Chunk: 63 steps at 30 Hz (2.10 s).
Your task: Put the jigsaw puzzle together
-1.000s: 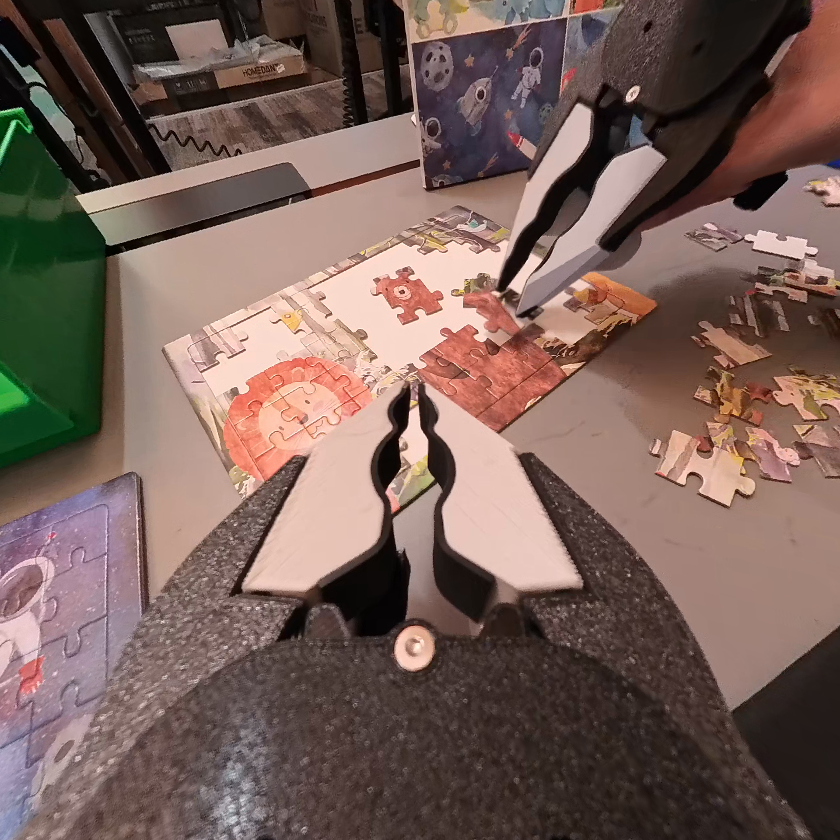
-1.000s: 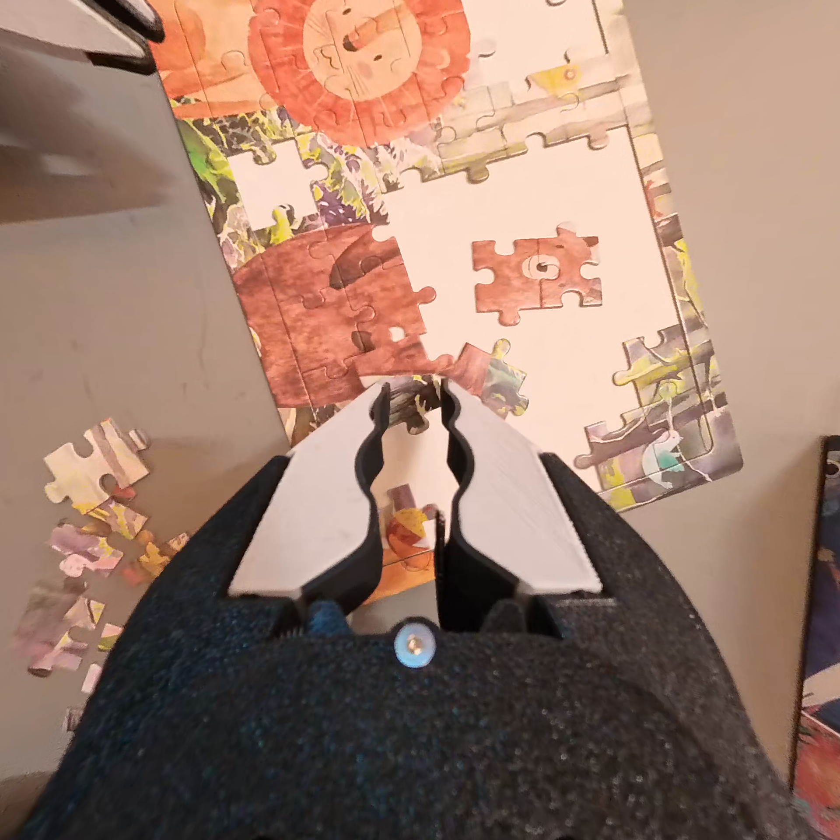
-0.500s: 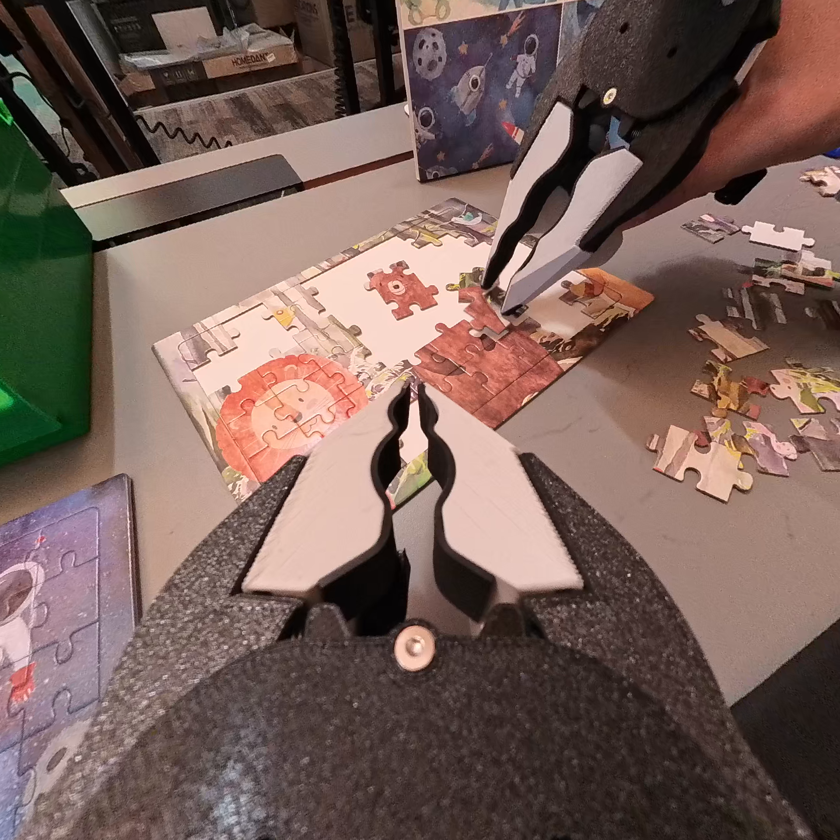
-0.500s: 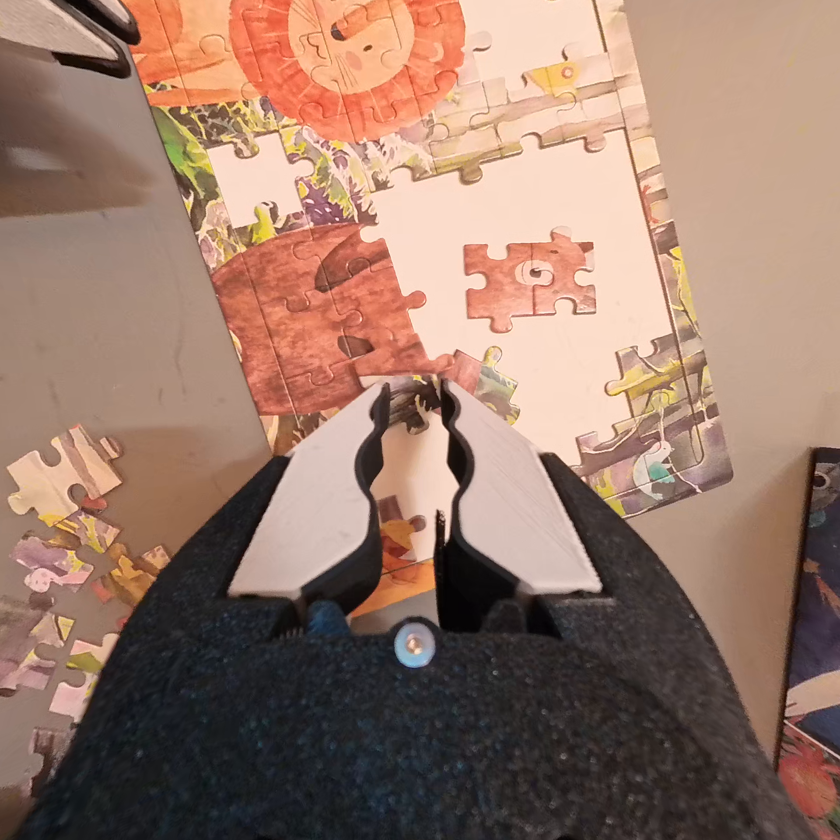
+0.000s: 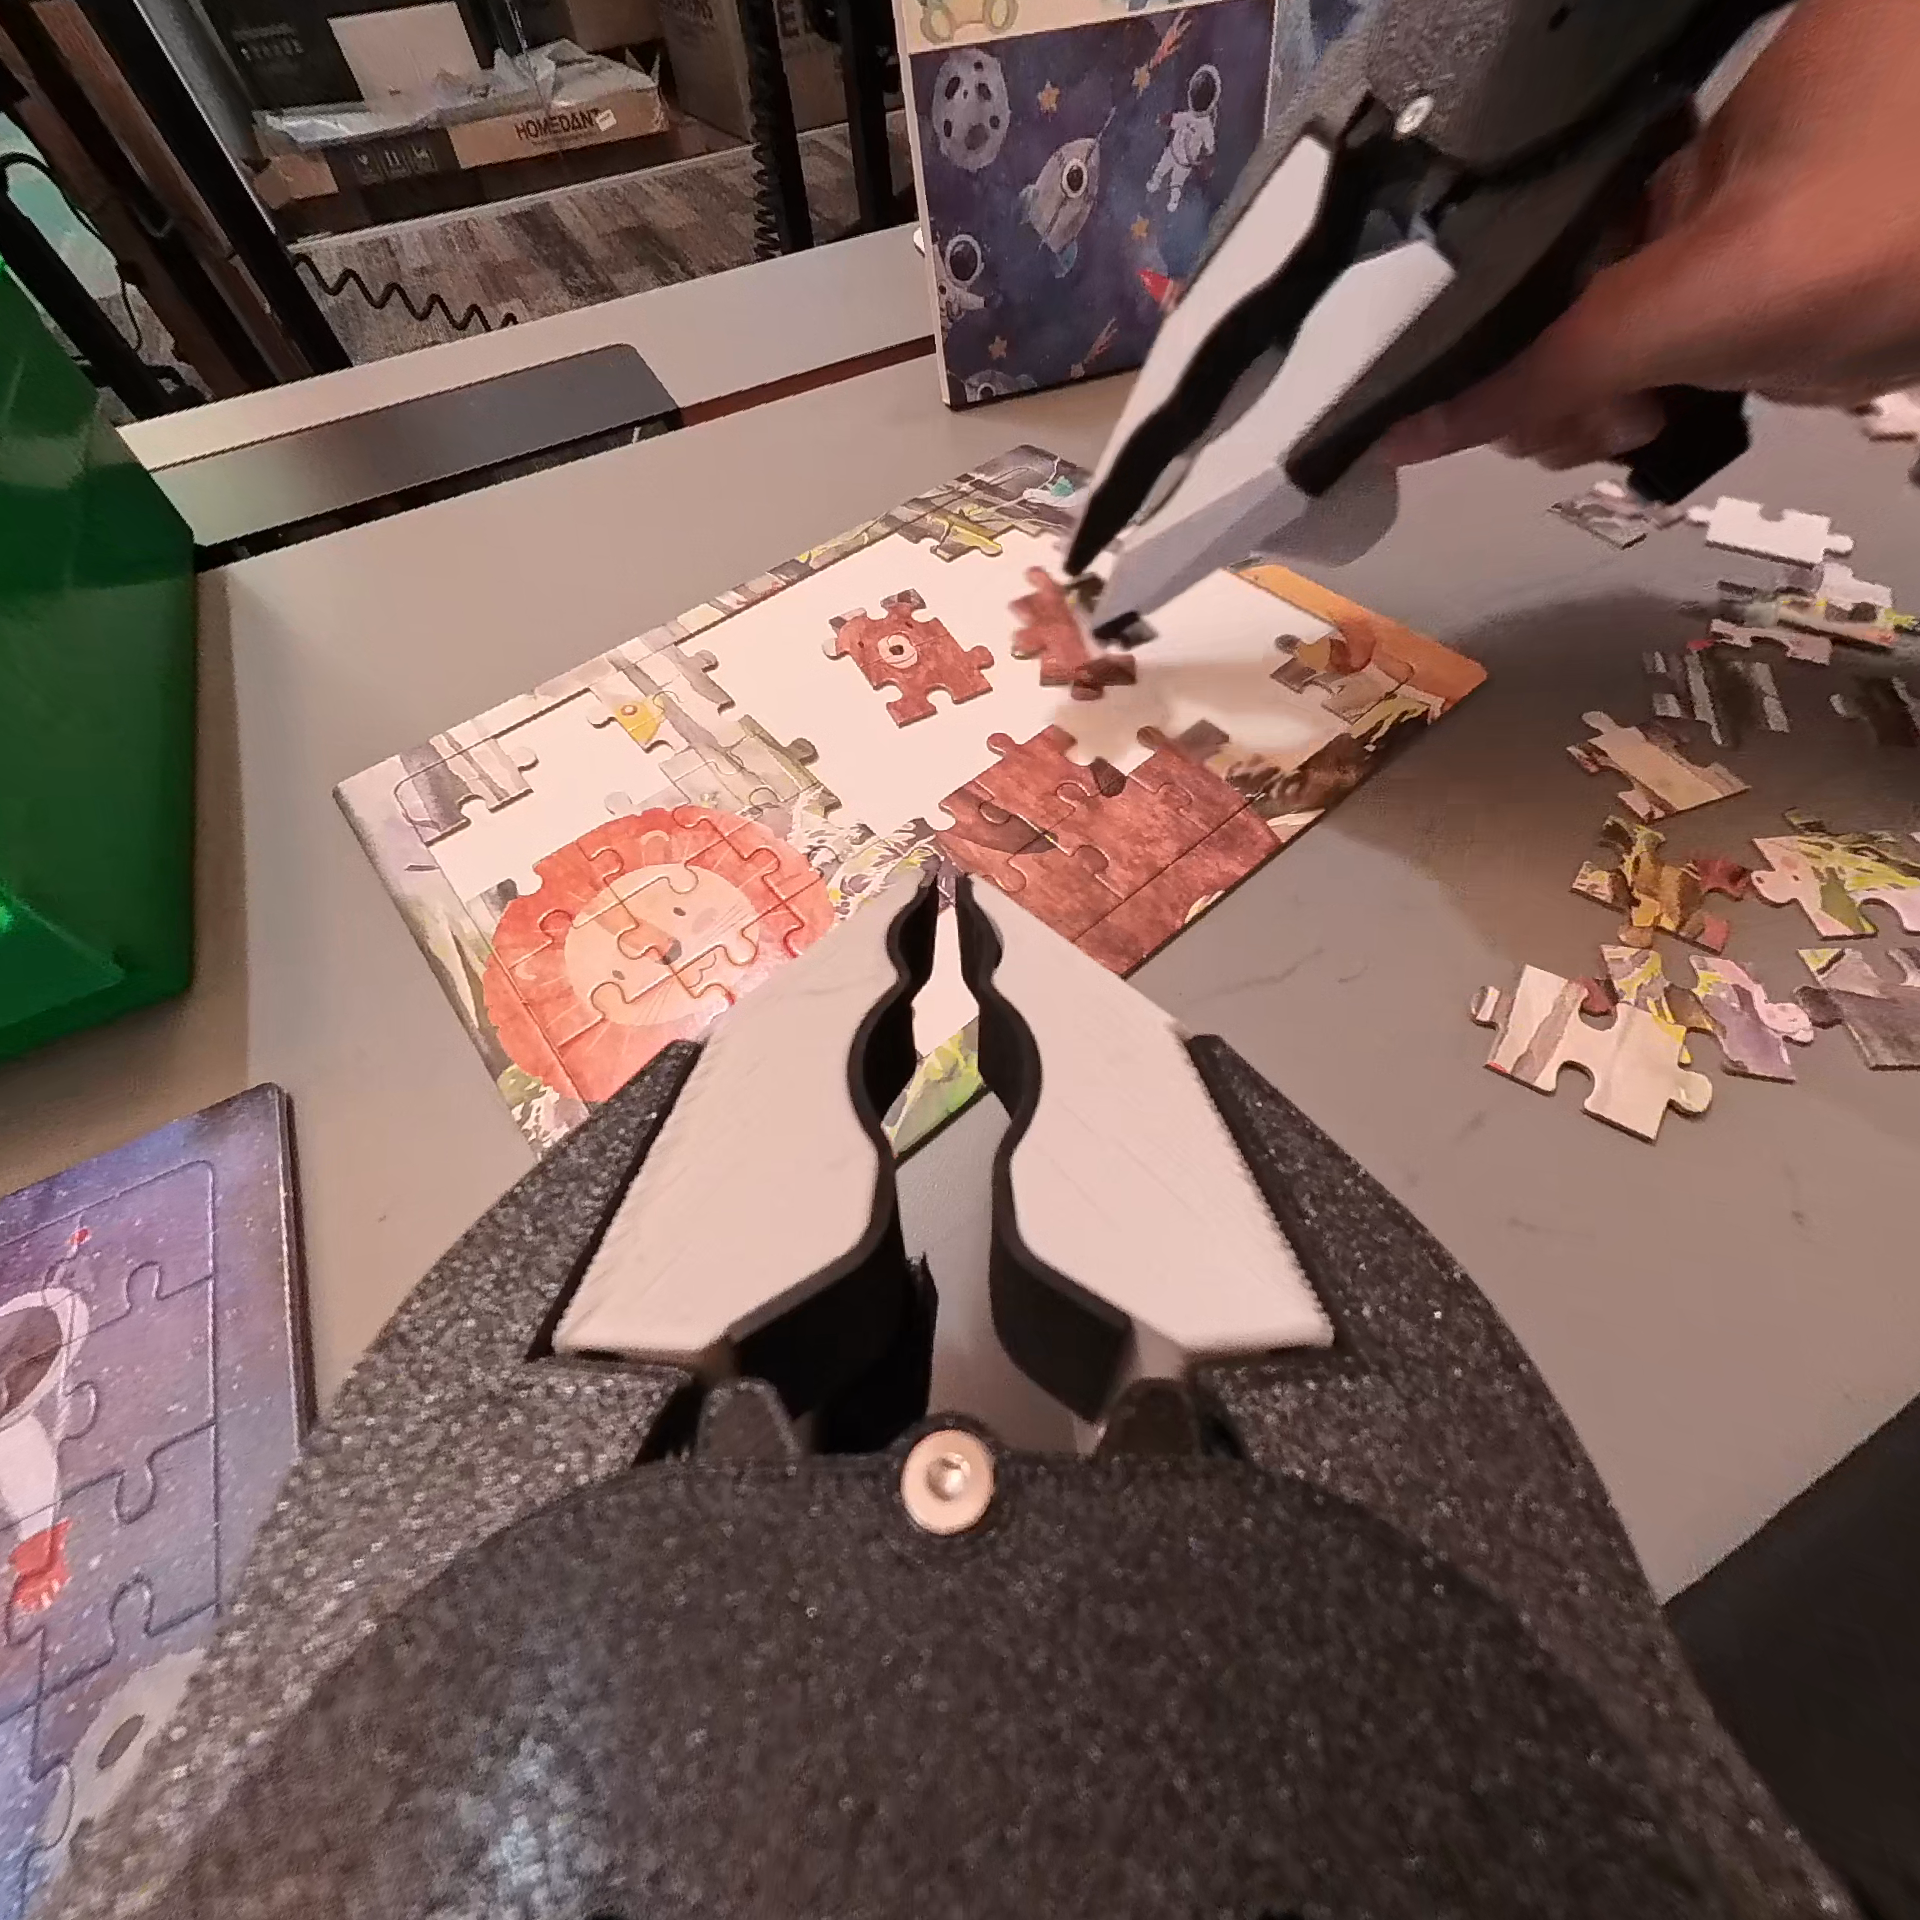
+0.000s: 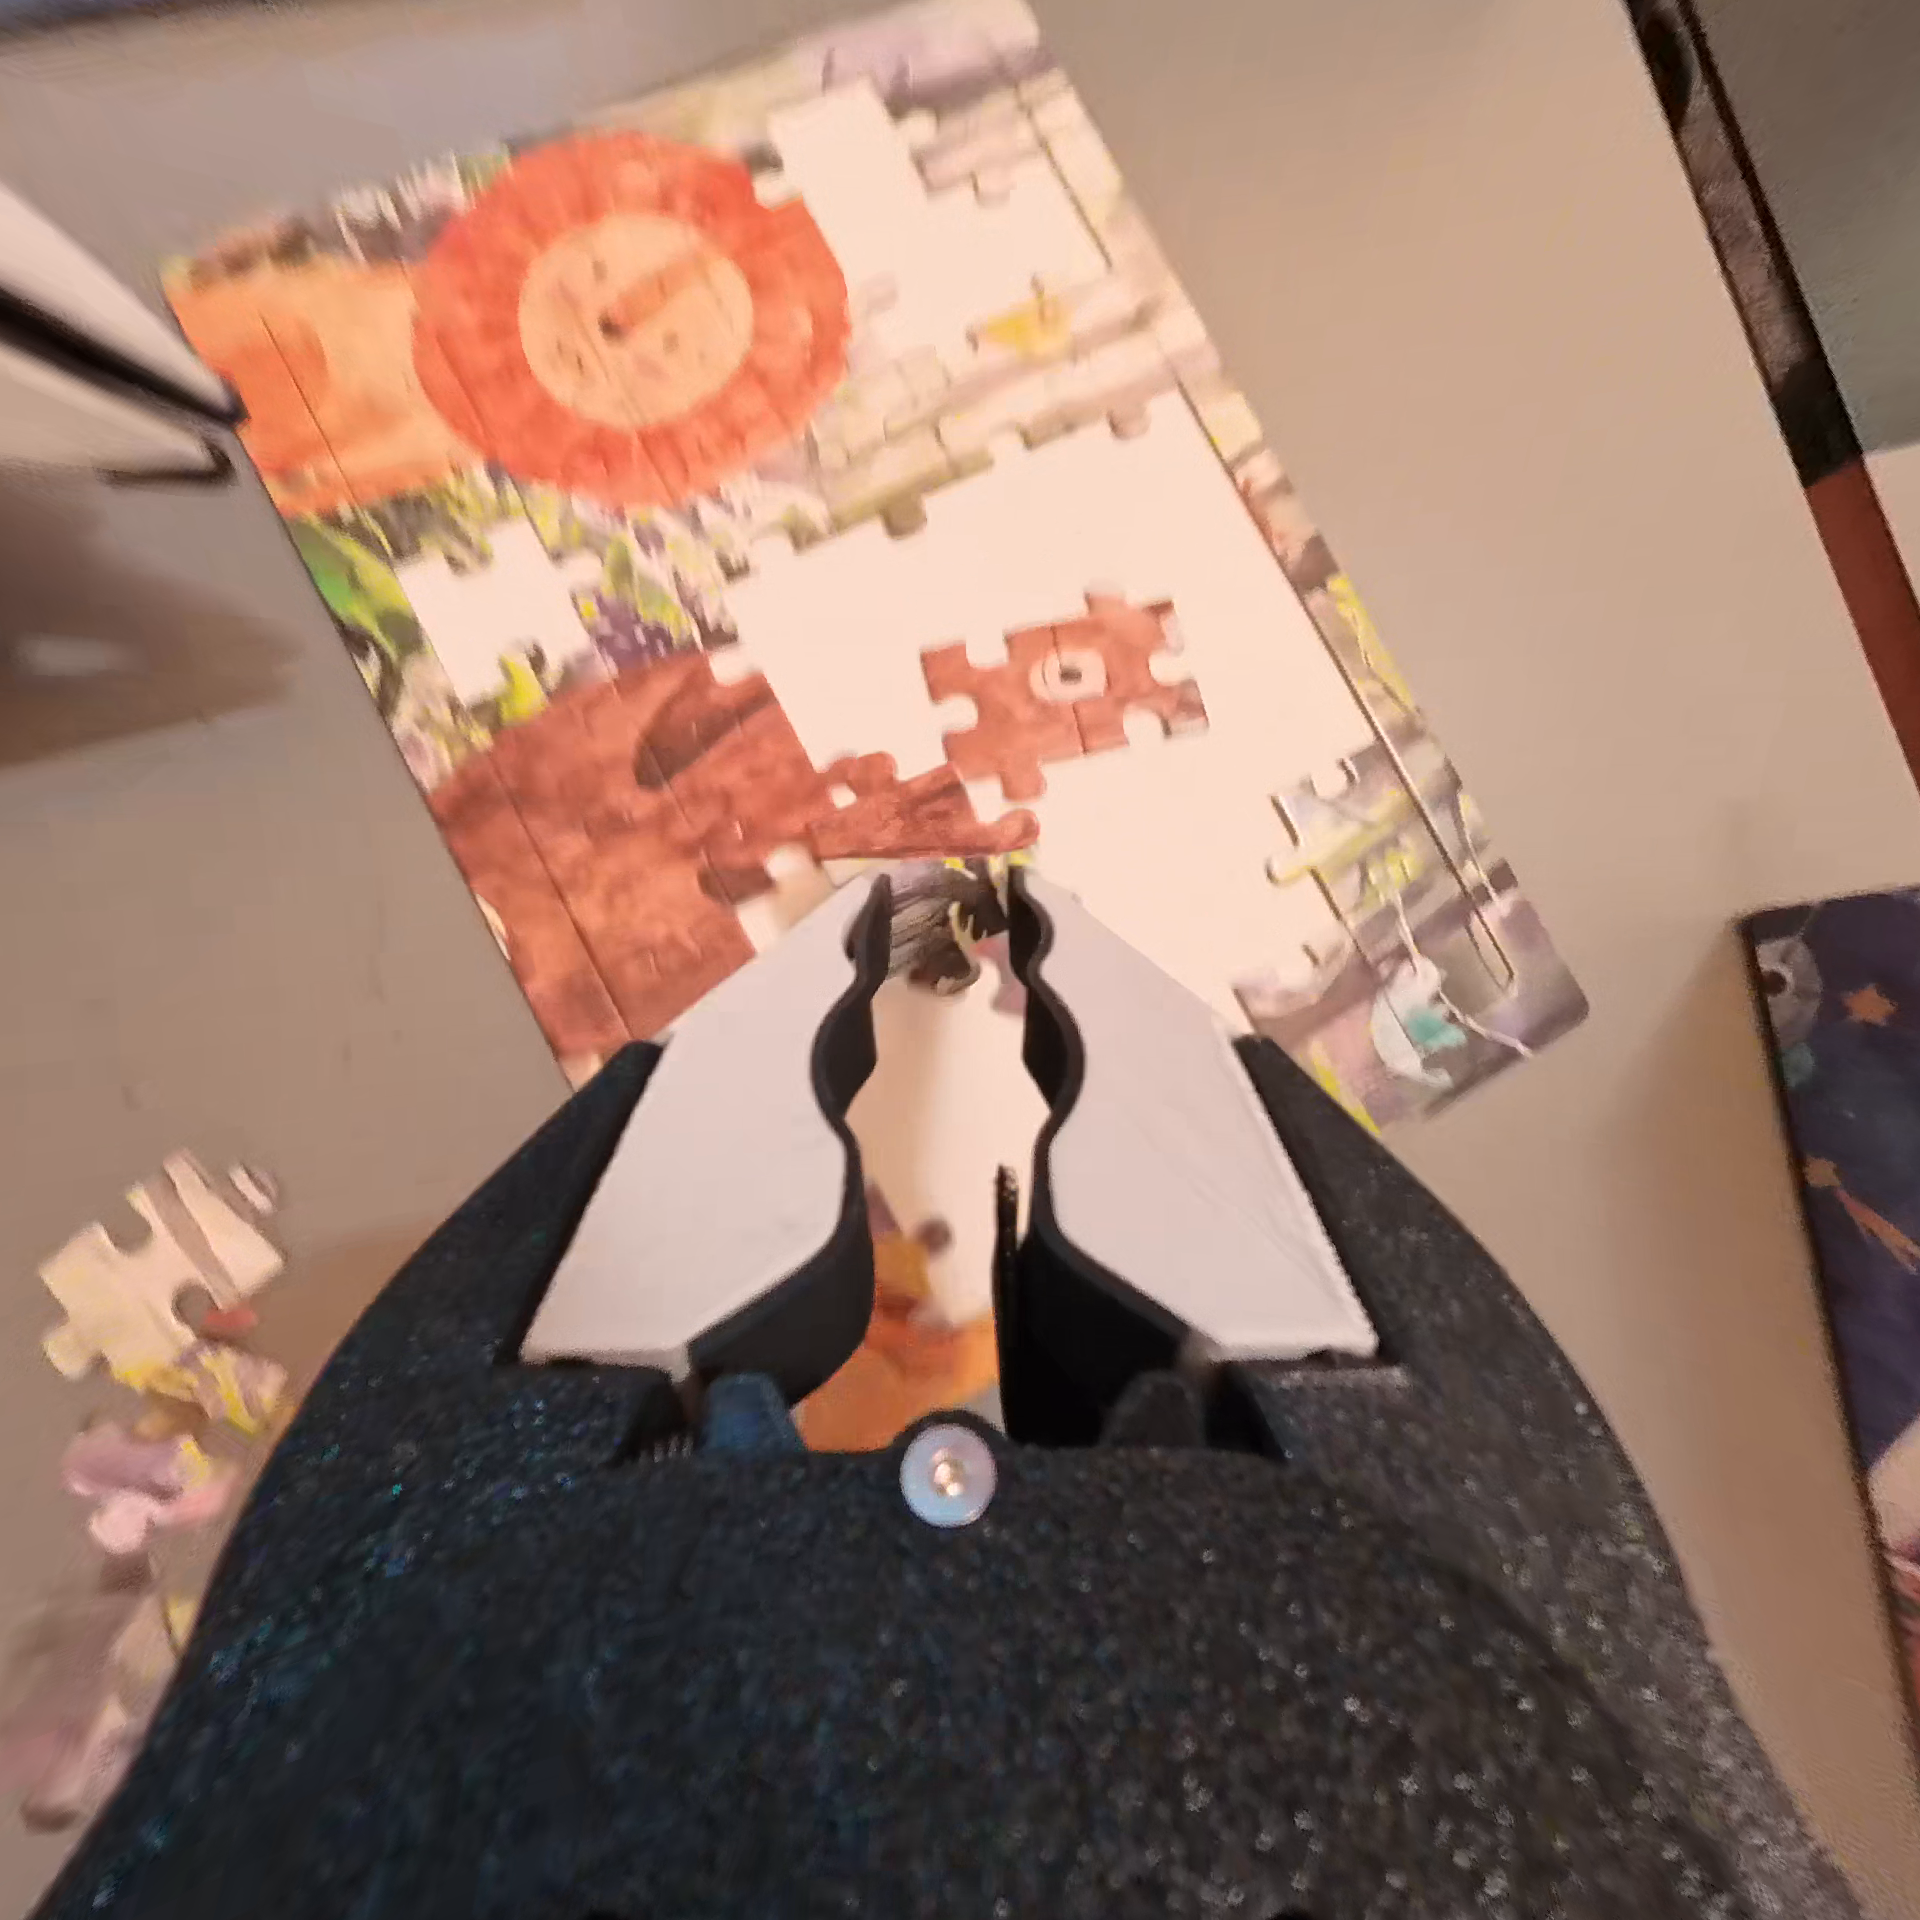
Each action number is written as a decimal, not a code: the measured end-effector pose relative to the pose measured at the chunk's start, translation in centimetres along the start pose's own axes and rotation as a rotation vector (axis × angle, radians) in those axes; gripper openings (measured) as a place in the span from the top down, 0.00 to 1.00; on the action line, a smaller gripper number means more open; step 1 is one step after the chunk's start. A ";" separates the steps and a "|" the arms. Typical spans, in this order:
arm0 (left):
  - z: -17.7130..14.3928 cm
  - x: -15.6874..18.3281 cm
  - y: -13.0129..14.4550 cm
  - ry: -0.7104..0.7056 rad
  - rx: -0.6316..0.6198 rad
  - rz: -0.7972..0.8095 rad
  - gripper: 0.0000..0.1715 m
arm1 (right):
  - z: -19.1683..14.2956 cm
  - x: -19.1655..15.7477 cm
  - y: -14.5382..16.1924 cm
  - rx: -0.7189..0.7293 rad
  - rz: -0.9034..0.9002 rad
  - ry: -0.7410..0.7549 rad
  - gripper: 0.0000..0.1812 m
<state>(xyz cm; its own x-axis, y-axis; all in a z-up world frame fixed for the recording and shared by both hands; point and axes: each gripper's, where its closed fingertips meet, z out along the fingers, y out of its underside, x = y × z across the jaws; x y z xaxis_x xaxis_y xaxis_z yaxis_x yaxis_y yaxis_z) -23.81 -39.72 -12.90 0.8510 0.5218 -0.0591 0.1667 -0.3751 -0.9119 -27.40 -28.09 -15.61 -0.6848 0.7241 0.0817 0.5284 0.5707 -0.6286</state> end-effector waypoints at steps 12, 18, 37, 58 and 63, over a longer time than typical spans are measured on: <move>-0.1 -0.3 -0.1 0.003 0.007 -0.034 0.98 | 3.7 -0.5 -3.0 -0.060 0.051 0.019 0.88; -0.2 -0.4 -0.2 0.017 0.015 -0.072 0.98 | 2.9 1.0 -4.6 0.024 0.136 0.013 0.88; -0.3 -0.3 -0.2 0.067 0.022 -0.131 0.98 | 0.3 4.1 2.1 -0.202 0.180 0.170 0.88; -0.2 0.0 -0.1 0.064 0.011 -0.104 0.98 | -1.1 2.1 5.9 -0.154 0.325 -0.002 0.79; -0.2 0.0 -0.1 0.066 0.012 -0.106 0.98 | -1.3 1.7 5.8 -0.132 0.368 -0.054 0.78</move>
<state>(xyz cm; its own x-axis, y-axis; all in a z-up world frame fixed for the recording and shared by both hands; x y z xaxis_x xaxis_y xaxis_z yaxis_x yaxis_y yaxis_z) -23.69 -39.83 -12.73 0.8599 0.5063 0.0645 0.2517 -0.3107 -0.9166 -24.85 -23.01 -18.10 -0.4608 0.8704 -0.1737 0.8013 0.3238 -0.5030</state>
